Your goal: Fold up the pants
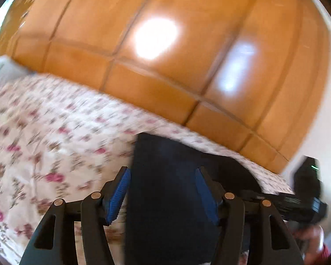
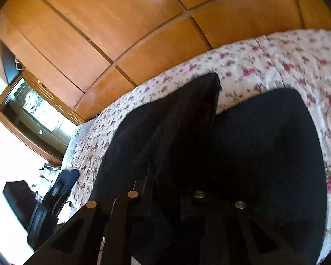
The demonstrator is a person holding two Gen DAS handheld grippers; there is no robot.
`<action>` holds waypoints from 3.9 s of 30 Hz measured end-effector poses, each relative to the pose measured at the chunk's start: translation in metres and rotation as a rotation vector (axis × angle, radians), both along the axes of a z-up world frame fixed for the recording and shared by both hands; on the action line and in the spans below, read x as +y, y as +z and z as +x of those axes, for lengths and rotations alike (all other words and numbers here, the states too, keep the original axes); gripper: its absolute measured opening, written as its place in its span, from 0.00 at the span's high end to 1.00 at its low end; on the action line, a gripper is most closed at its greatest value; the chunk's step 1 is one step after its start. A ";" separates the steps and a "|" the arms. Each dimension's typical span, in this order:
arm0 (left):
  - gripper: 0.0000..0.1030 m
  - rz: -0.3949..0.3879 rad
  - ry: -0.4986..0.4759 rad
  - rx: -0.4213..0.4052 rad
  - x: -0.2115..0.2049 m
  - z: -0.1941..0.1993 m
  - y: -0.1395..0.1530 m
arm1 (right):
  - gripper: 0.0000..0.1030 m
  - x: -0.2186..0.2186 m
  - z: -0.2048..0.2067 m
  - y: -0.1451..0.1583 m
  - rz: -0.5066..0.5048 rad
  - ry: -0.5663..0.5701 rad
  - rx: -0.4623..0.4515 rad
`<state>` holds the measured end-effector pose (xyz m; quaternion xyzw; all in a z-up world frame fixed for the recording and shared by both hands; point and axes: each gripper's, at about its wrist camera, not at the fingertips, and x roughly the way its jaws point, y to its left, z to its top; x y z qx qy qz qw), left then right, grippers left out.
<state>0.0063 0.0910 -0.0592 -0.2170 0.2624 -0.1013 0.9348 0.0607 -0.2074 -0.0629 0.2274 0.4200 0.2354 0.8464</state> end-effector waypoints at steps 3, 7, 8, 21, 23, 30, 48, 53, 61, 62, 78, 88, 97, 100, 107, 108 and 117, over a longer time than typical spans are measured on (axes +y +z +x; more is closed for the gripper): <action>0.40 0.013 -0.022 0.138 0.003 0.023 -0.020 | 0.84 0.004 -0.001 0.006 -0.012 0.009 -0.021; 0.39 0.032 -0.060 0.183 -0.009 0.027 -0.027 | 0.84 0.009 0.000 0.003 -0.045 0.005 -0.021; 0.39 0.049 -0.068 0.187 -0.013 0.027 -0.026 | 0.84 0.008 0.001 0.001 -0.050 -0.001 -0.012; 0.36 0.095 -0.083 0.213 -0.024 0.038 -0.031 | 0.65 -0.002 0.003 -0.021 -0.027 -0.029 0.065; 0.36 0.102 -0.082 0.217 -0.025 0.038 -0.032 | 0.65 0.001 0.003 -0.021 -0.021 -0.029 0.060; 0.36 0.126 -0.073 0.227 -0.027 0.037 -0.029 | 0.84 0.017 0.003 -0.007 -0.071 0.025 -0.007; 0.37 0.359 -0.270 0.153 -0.115 0.015 0.003 | 0.85 -0.055 -0.020 0.059 -0.130 -0.045 -0.125; 0.36 0.526 -0.297 0.121 -0.143 0.007 -0.011 | 0.85 -0.079 -0.020 0.008 -0.107 -0.093 0.021; 0.35 0.534 -0.294 0.065 -0.140 -0.003 -0.019 | 0.80 -0.088 -0.025 -0.019 -0.025 -0.152 0.029; 0.34 0.512 -0.304 0.064 -0.138 -0.003 -0.016 | 0.77 -0.088 -0.025 -0.016 -0.030 -0.148 0.030; 0.35 0.064 -0.219 0.177 -0.028 0.019 -0.012 | 0.38 -0.109 -0.041 -0.001 -0.122 -0.237 0.020; 0.34 -0.265 -0.439 0.395 -0.026 0.058 -0.046 | 0.30 -0.119 -0.038 -0.020 -0.011 -0.219 0.117; 0.33 -0.184 -0.540 0.433 -0.049 0.071 -0.050 | 0.24 -0.135 -0.037 -0.045 0.177 -0.219 0.201; 0.33 -0.231 -0.554 0.459 -0.048 0.077 -0.055 | 0.23 -0.134 -0.037 -0.045 0.176 -0.205 0.198; 0.33 -0.288 -0.578 0.483 -0.049 0.090 -0.063 | 0.22 -0.116 -0.019 -0.046 0.159 -0.152 0.199; 0.33 -0.294 -0.586 0.493 -0.050 0.092 -0.066 | 0.22 -0.112 -0.017 -0.046 0.146 -0.143 0.195; 0.41 -0.278 -0.617 0.475 -0.055 0.091 -0.069 | 0.34 -0.106 -0.015 -0.047 0.112 -0.129 0.158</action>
